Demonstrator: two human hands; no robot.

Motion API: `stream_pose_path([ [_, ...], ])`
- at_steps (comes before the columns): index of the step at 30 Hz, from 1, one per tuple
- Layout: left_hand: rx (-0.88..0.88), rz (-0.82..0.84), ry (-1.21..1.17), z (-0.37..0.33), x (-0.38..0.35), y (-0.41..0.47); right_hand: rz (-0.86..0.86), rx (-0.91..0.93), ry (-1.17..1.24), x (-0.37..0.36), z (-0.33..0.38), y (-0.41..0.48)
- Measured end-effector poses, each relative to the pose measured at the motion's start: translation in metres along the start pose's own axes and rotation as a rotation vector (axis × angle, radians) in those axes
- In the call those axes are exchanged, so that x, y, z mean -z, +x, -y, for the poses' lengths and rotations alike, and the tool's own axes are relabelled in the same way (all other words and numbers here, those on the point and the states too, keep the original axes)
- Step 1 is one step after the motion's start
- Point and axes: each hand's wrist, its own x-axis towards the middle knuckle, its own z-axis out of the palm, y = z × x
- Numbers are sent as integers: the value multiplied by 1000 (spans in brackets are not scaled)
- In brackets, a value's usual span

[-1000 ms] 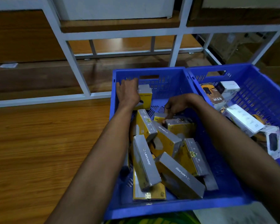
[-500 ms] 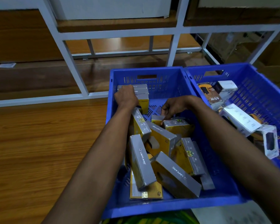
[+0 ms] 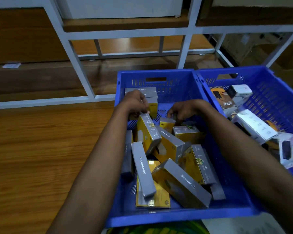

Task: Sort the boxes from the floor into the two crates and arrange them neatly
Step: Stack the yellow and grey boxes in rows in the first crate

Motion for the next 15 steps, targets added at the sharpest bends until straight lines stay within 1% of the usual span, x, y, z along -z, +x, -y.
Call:
stream_pose_path([
  [2, -122, 72, -149, -3, 4, -4, -189, 113, 70, 5, 0, -7],
  [4, -206, 129, -352, -8, 8, -11, -414, 238, 237, 9, 2, -12],
  [6, -279, 90, -445, -9, 9, -14, -594, 357, 440, 8, 6, -16],
  [8, -320, -8, -445, -8, 9, -12, -710, 427, 542, 7, 10, -16],
  [10, -311, -98, -466, -7, 11, -11, -759, 447, 583, 6, 12, -12],
  [12, -279, -165, -523, -6, 13, -9, -754, 415, 602, 6, 10, -6],
  [15, -183, -260, -671, -4, 18, -7, -741, 360, 534, 6, 3, -5],
])
